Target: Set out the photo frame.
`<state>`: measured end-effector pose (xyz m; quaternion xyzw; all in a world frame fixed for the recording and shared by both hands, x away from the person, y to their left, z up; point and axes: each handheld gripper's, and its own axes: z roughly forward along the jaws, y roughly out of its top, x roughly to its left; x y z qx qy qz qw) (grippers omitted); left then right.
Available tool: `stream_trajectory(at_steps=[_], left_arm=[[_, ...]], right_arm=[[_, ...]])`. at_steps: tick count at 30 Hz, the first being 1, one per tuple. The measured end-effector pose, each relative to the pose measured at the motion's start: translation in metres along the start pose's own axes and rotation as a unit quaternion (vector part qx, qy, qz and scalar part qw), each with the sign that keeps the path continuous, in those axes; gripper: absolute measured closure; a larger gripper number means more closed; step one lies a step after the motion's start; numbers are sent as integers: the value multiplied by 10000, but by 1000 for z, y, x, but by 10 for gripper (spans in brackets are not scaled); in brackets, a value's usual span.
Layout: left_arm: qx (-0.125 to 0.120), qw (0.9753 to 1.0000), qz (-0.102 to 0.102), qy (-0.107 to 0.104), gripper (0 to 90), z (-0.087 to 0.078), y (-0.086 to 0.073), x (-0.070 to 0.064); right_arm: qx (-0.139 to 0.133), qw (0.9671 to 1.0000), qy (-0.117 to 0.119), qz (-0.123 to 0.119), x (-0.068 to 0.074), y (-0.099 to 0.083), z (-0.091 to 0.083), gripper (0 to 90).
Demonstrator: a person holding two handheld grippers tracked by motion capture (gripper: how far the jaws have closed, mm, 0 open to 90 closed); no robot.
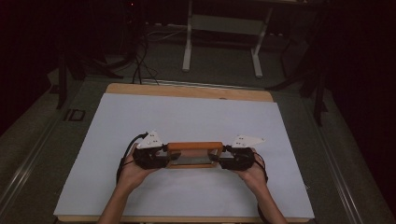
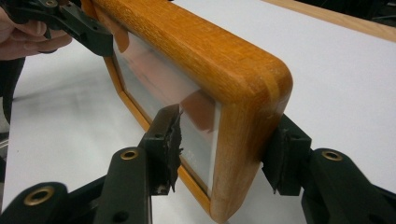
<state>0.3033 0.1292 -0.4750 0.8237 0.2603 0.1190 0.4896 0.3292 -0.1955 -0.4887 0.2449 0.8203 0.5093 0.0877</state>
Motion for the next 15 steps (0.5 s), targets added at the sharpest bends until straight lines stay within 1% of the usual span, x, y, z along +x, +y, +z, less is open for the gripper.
stream_trajectory(at_steps=[6, 10, 15], left_arm=[[1, 9999, -137, -60, 597, -1, -3, 5], [5, 9998, -191, -103, 597, -1, -5, 8], [-13, 9993, -320, -184, 595, 0, -9, 12]], right_arm=[[50, 9999, 30, 133, 0, 1, 5, 511], [78, 9997, 61, 227, -1, 1, 7, 511], [144, 9995, 54, 268, 0, 1, 11, 512]])
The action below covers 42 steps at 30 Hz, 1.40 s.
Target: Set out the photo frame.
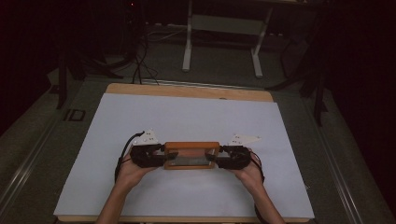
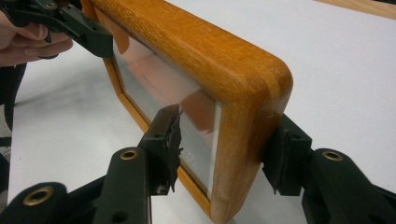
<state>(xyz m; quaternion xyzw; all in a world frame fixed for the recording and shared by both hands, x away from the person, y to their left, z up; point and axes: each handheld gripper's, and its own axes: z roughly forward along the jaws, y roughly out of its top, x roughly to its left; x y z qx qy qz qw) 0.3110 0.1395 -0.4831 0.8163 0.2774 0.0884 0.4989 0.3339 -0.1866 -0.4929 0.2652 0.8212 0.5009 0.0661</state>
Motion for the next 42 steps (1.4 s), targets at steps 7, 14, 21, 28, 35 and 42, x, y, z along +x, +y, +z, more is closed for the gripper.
stream_trajectory(at_steps=[7, 14, 21, 28, 35, 42], left_arm=[[-29, 9998, -111, -153, 592, 2, -4, 6], [-5, 9996, -194, -205, 574, 6, -6, 11], [90, 9991, -337, -233, 549, 12, -10, 15], [72, 9992, -358, -180, 529, 14, -11, 15], [50, 9991, -416, -48, 507, 17, -10, 14], [-22, 9988, -487, 82, 481, 21, -10, 14]], right_arm=[[37, 10000, 9, 30, 1, 0, -1, 526], [104, 9999, 18, 86, 1, -2, 0, 542], [200, 9998, -2, 91, 2, -3, 0, 561], [256, 9996, 39, 126, 2, -5, 0, 577], [280, 9993, 75, 254, -1, -5, 0, 579], [268, 9990, 80, 336, -4, -6, 2, 578]])
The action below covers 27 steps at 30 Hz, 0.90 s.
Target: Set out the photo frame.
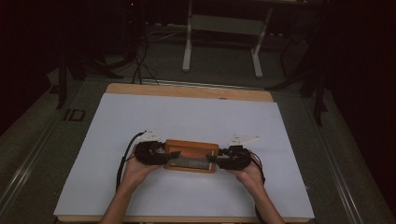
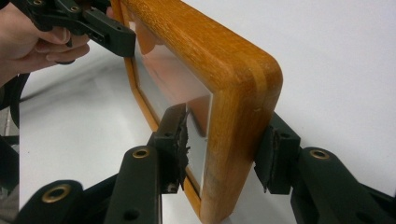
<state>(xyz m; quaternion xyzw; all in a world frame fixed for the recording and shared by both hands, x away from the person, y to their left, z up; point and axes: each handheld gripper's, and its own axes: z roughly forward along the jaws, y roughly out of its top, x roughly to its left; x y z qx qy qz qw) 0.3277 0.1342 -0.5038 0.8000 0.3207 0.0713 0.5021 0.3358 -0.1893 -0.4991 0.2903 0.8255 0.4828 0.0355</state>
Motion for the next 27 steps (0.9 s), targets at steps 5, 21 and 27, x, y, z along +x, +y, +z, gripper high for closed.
stream_trajectory(at_steps=[5, 21, 27], left_arm=[[11, 9998, 14, 202, 454, 4, 0, -2], [-21, 9997, -103, 224, 406, 7, -3, 2], [-39, 9995, -125, 285, 391, 3, -3, 4]], right_arm=[[-57, 9999, -68, 60, -2, 0, 3, 559], [-166, 9997, -144, 109, -7, -2, 5, 542], [-182, 9996, -153, 122, -7, -3, 4, 541]])
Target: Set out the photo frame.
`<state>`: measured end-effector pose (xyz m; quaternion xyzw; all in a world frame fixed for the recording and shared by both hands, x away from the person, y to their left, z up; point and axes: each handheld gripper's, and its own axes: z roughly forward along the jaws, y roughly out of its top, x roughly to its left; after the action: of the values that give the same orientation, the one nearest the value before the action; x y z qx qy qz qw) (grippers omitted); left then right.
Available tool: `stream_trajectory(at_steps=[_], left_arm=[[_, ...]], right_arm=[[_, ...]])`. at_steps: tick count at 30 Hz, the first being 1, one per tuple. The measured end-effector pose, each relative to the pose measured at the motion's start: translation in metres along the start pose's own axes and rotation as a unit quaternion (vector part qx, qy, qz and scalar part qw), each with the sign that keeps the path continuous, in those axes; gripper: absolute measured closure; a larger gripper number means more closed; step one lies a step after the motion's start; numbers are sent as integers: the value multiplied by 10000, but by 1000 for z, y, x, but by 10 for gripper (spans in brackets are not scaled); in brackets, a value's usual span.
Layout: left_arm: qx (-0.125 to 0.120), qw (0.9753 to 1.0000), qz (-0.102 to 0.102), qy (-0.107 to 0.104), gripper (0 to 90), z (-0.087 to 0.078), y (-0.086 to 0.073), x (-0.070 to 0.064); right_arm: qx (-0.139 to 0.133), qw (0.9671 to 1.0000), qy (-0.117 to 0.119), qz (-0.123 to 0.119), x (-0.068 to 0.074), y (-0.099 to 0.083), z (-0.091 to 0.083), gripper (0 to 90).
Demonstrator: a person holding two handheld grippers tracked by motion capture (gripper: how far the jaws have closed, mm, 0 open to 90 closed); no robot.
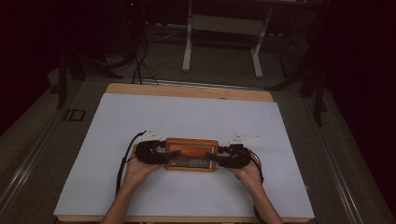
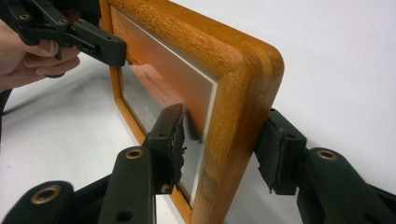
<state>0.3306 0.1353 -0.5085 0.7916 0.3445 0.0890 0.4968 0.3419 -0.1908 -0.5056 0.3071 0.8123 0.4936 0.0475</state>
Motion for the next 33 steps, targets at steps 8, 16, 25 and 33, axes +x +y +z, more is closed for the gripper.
stream_trajectory(at_steps=[8, 16, 25, 33], left_arm=[[-85, 9999, -57, 53, 389, -8, 0, 5], [-70, 9999, -71, 58, 388, -8, -1, 6], [-95, 9999, -82, 42, 391, -14, 0, 4], [-177, 9998, -51, -27, 399, -23, 2, 2]], right_arm=[[-4, 10000, -2, -35, 1, -1, -1, 564], [12, 10000, 7, -32, 1, -1, -2, 550], [-113, 9999, -22, 3, -3, 0, -10, 507], [-190, 9998, 7, -74, -2, 3, -17, 505]])
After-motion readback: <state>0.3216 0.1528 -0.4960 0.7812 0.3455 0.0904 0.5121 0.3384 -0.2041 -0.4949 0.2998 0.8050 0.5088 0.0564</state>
